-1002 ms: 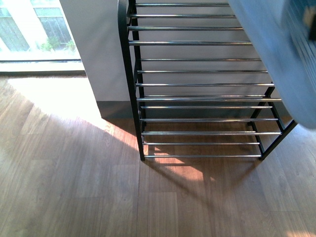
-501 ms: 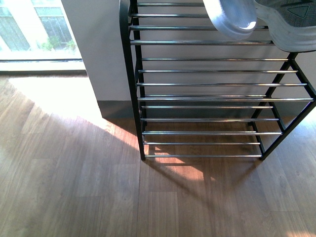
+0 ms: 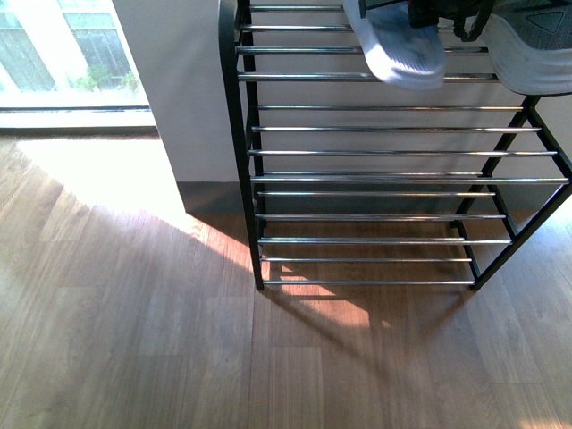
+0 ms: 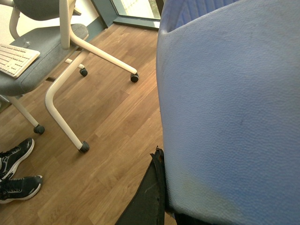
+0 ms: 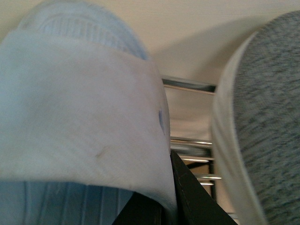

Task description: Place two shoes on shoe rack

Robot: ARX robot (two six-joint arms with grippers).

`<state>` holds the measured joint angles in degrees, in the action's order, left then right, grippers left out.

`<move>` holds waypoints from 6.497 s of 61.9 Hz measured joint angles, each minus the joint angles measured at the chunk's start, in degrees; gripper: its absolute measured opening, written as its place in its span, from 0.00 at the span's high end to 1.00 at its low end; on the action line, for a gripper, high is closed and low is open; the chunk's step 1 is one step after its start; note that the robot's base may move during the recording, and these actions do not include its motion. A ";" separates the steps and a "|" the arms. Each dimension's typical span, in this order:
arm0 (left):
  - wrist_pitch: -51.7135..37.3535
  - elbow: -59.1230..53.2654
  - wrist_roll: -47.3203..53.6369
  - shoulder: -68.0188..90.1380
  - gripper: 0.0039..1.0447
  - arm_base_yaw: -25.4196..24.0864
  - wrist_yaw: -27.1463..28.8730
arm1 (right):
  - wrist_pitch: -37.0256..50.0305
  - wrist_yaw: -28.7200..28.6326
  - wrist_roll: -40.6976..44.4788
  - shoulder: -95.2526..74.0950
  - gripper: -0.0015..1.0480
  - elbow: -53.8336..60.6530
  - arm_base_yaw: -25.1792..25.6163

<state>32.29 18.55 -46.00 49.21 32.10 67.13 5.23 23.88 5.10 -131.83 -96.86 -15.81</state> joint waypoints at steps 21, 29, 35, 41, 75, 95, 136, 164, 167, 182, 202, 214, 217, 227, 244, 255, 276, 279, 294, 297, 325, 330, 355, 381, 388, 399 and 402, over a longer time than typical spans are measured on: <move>0.00 0.00 0.00 0.00 0.98 0.00 0.00 | 1.42 1.49 1.38 1.07 0.74 2.45 0.57; 0.00 0.00 0.00 0.02 0.98 0.00 0.00 | 1.11 -1.49 -0.94 4.92 0.57 5.64 0.17; 0.00 0.00 0.00 0.02 0.98 0.00 0.00 | 1.55 -3.69 -2.58 9.86 0.44 9.29 0.04; 0.00 0.00 0.00 0.02 0.98 0.00 0.00 | 2.32 -6.40 -4.11 16.41 0.30 14.05 0.02; 0.00 0.00 0.00 0.02 0.98 0.00 0.00 | 42.84 -17.09 -5.49 53.57 0.84 66.69 8.94; 0.00 0.00 0.00 0.02 0.98 0.00 0.00 | 44.96 -19.67 -5.29 64.32 0.98 80.26 11.45; 0.00 0.00 0.00 0.00 0.98 0.00 0.00 | 28.92 -23.80 -5.27 96.83 0.98 95.71 15.82; 0.00 0.00 0.00 0.00 0.98 0.00 0.02 | 14.60 -23.80 -5.29 112.04 0.98 95.76 15.82; 0.00 0.00 0.00 0.00 0.98 0.00 0.02 | 13.49 -23.78 -5.27 113.13 0.98 95.76 15.82; 0.00 0.00 0.00 0.00 0.98 0.00 0.02 | 8.63 -23.80 -5.27 118.01 0.98 95.76 15.82; 0.00 0.00 0.00 0.00 0.98 0.00 0.00 | -4.22 -23.76 -5.27 129.07 0.98 95.73 15.82; 0.00 0.00 0.00 0.00 0.98 0.00 0.02 | -5.16 -23.82 -5.29 131.43 0.98 95.76 15.82; 0.00 0.00 0.00 0.00 0.98 0.00 0.00 | -5.16 -23.82 -5.27 131.45 0.98 95.76 15.82; 0.00 0.00 0.00 0.00 0.98 0.00 0.02 | -5.16 -23.82 -5.27 131.47 0.64 95.73 15.82; 0.00 0.00 0.00 -0.09 0.98 0.00 0.15 | -5.20 -24.06 -5.27 131.51 0.20 95.73 15.82; -30.64 -2.19 12.92 -0.35 0.98 0.59 -18.10 | -5.29 -23.67 -5.27 131.54 0.09 95.76 15.82; -37.99 35.39 26.45 37.57 0.98 0.81 -34.42 | -5.29 -23.87 -5.27 131.56 0.09 95.73 15.82; -35.43 41.11 27.65 42.88 0.98 0.35 -34.75 | -5.29 -23.87 -5.27 131.56 0.09 95.73 15.82; -23.37 64.22 31.34 62.18 0.98 -2.91 -35.54 | -5.29 -23.87 -5.27 131.56 0.09 95.73 15.82; -20.13 68.78 31.91 65.66 0.98 -3.34 -35.47 | -5.29 -23.87 -5.27 131.56 0.09 95.76 15.82; -8.15 93.33 34.18 84.06 0.93 -5.07 -32.39 | -5.29 -23.87 -5.27 131.56 0.09 95.73 15.82; -7.98 94.14 34.23 84.52 0.79 -5.18 -32.50 | -5.29 -23.87 -5.27 131.56 0.09 95.76 15.82; -23.45 75.21 31.26 68.41 0.16 -1.14 -39.34 | -5.29 -23.87 -5.27 131.56 0.09 95.73 15.82; -72.22 19.58 43.74 28.83 0.53 -4.90 -39.39 | -5.29 -23.87 -5.27 131.56 0.09 95.73 15.82; -74.10 11.10 44.74 23.41 0.71 -7.82 -43.69 | -5.29 -23.89 -5.27 131.56 0.09 95.76 15.82; -75.49 -2.03 45.33 11.19 0.99 -16.06 -51.39 | -5.29 -23.89 -5.27 131.56 0.09 95.76 15.82; -74.99 -6.14 45.35 6.10 0.99 -19.06 -54.80 | -5.29 -23.87 -5.27 131.56 0.09 95.76 15.82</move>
<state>-42.70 12.40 -0.64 55.31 13.04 12.34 -0.05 0.01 -0.16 -0.27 -1.10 0.01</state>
